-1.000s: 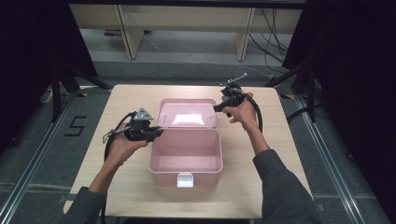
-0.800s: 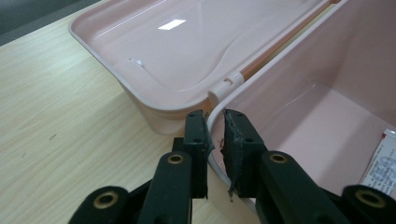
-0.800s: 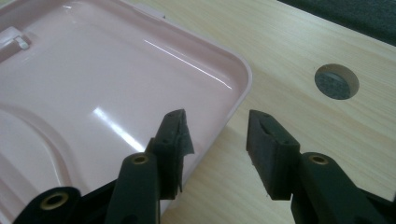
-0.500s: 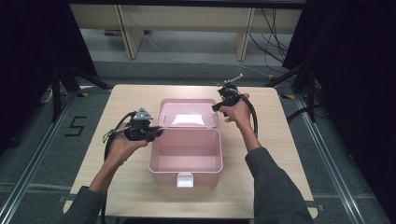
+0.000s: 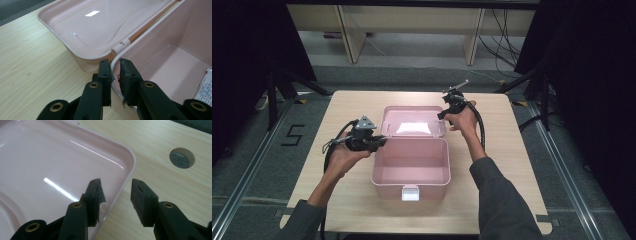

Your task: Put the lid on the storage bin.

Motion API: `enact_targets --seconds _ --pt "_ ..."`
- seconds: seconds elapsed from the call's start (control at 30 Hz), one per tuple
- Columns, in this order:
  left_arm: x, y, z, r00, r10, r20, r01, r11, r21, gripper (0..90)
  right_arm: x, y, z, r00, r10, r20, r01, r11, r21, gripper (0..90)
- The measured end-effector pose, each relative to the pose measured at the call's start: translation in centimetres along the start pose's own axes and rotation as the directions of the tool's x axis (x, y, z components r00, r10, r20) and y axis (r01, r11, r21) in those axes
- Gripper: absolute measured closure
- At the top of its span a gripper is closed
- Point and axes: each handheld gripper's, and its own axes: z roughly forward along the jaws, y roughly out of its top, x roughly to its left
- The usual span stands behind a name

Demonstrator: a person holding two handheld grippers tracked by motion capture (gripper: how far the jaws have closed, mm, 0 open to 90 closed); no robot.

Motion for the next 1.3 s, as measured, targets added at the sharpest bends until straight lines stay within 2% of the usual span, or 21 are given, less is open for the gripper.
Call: enact_targets --seconds 0.03,0.1,0.13,0.17,0.37,0.47,0.5,0.53,0.57,0.6,0.63,0.73,0.83,0.87,0.97,1.0,1.1,1.13,1.17,1.27,1.3 --pt "0.0 0.0 0.0 1.0 0.002 -0.001 -0.002 1.0 0.0 78.9 -0.1 0.0 0.1 0.9998 -0.019 -0.002 0.019 1.0 -0.005 61.5" --pt "0.1 0.0 0.0 0.9999 0.014 -0.008 -0.014 0.9999 0.004 78.9 -0.1 0.0 0.3 0.9999 0.002 0.016 -0.002 1.0 0.009 62.3" --pt "0.0 0.0 0.0 1.0 0.004 -0.003 -0.004 1.0 -0.002 78.9 0.2 0.0 0.3 0.9989 0.046 0.011 -0.046 0.998 0.031 63.0" --pt "-0.1 0.0 0.0 1.0 0.004 -0.004 -0.004 1.0 -0.002 78.9 -0.3 0.0 0.5 0.9998 -0.007 0.016 0.007 1.0 0.009 63.1" --pt "-0.1 0.0 0.0 1.0 0.004 -0.002 -0.004 1.0 -0.004 78.9 0.1 0.2 0.9 0.9996 0.019 0.022 -0.02 1.0 0.023 65.9" --pt "-0.1 0.0 0.0 1.0 0.007 -0.006 -0.007 1.0 -0.001 78.9 0.2 0.2 1.1 0.9995 -0.01 0.031 0.009 1.0 0.029 67.0" --pt "-0.1 0.0 0.0 1.0 0.007 -0.006 -0.007 1.0 -0.001 78.8 0.3 0.1 1.1 0.9998 0.008 0.018 -0.008 1.0 0.03 67.0" --pt "-0.1 0.0 0.0 1.0 0.007 -0.006 -0.007 1.0 -0.001 78.8 0.1 0.1 1.1 0.9991 -0.028 0.032 0.027 0.999 0.032 67.5" --pt "-0.1 0.0 0.0 0.9999 0.008 -0.007 -0.008 1.0 -0.001 78.9 0.2 0.2 1.1 0.9986 -0.036 0.039 0.035 0.999 0.031 68.0" --pt "-0.1 0.0 0.0 1.0 0.007 -0.007 -0.007 1.0 -0.001 78.8 0.5 0.2 1.1 0.999 0.013 0.044 -0.014 0.999 0.039 68.4" --pt "-0.1 0.0 0.0 0.9999 0.009 -0.008 -0.009 1.0 -0.002 78.8 0.6 0.2 1.0 0.9987 0.03 0.042 -0.032 0.998 0.051 68.5" --pt "-0.1 0.0 0.0 0.9999 0.01 -0.01 -0.01 0.9999 -0.002 78.8 0.8 0.2 1.0 0.9984 0.029 0.049 -0.031 0.998 0.051 70.6" --pt "-0.1 0.0 0.0 0.9998 0.013 -0.012 -0.013 0.9999 -0.003 78.8 0.6 0.2 0.9 0.998 0.005 0.064 -0.008 0.999 0.041 72.6" --pt "-0.1 0.0 0.0 0.9999 0.012 -0.012 -0.012 0.9999 -0.003 78.8 0.7 0.2 0.9 0.9986 0.01 0.051 -0.012 0.999 0.037 72.8" --pt "-0.1 0.0 0.0 0.9999 0.012 -0.009 -0.012 0.9999 -0.003 78.8 0.9 0.2 0.9 0.9969 0.004 0.079 -0.007 1.0 0.03 73.8" --pt "-0.2 -0.1 0.0 0.9999 0.01 -0.006 -0.01 0.9999 -0.004 78.8 1.2 0.3 0.8 0.9959 0.022 0.087 -0.025 0.999 0.035 74.2" --pt "-0.2 -0.1 0.0 1.0 0.009 -0.004 -0.009 0.9999 -0.007 78.8 1.2 0.3 0.7 0.9956 -0.01 0.093 0.008 1.0 0.026 75.0" --pt "-0.2 -0.1 0.0 1.0 0.008 -0.004 -0.008 0.9999 -0.009 78.9 1.4 0.3 0.6 0.9939 0.01 0.11 -0.012 1.0 0.017 75.1" --pt "-0.2 -0.1 0.1 1.0 0.008 -0.004 -0.008 0.9999 -0.011 78.8 1.3 0.3 0.6 0.9946 -0.012 0.103 0.011 1.0 0.006 75.1" --pt "-0.2 -0.1 0.1 1.0 -0.001 0.003 0.001 0.9998 -0.019 78.8 1.3 0.2 0.2 0.995 -0.009 0.1 0.011 1.0 -0.015 75.2" --pt "-0.2 -0.1 0.1 1.0 -0.002 0.0 0.002 0.9997 -0.023 78.9 1.3 0.1 0.0 0.9947 -0.025 0.1 0.027 1.0 -0.011 75.6"
